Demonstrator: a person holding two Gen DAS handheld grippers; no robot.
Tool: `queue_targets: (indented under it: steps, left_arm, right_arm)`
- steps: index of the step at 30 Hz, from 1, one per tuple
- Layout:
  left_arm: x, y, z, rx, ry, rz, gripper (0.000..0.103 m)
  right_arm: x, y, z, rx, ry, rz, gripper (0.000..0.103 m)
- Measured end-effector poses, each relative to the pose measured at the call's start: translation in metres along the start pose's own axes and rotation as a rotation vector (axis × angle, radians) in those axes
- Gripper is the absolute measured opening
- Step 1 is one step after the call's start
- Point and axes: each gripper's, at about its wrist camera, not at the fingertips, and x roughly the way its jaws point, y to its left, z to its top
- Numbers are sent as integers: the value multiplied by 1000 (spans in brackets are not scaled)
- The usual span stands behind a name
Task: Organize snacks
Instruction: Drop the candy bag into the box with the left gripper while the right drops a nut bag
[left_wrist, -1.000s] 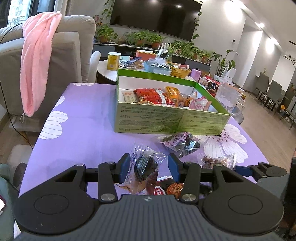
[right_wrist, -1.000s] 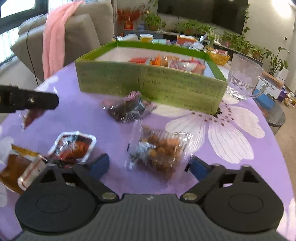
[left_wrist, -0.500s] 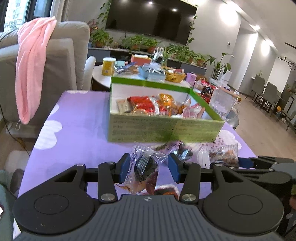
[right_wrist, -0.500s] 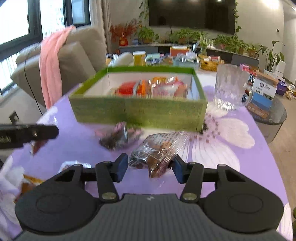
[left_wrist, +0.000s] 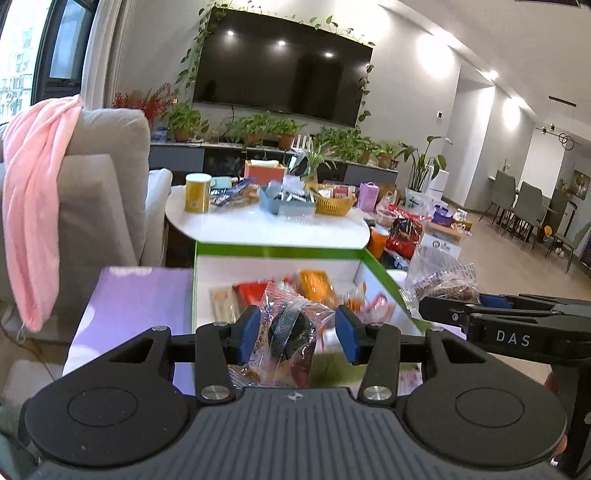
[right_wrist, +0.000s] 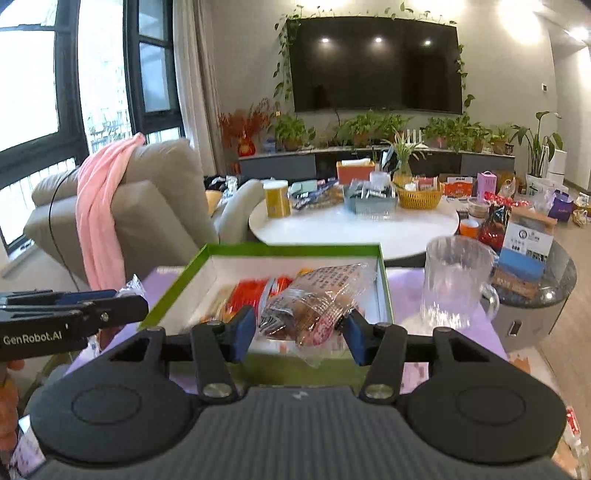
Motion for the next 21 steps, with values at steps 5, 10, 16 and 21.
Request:
queue_targets:
  steps: [5,10,16,21]
  left_arm:
    - [27,3,12,5,1,-3,42]
    - [58,9,19,-4,18,0,43]
    - [92,11,17,10,31,26,48]
    - [103,12,7,29,55,42,52]
  right_arm:
    - [24,-7,12,19,-7,2,52]
    - [50,-13,18,30,5,4,52]
    - [74,-17,15,29,19,-24,56]
    - [69,-16,4,18,-16,-93,61]
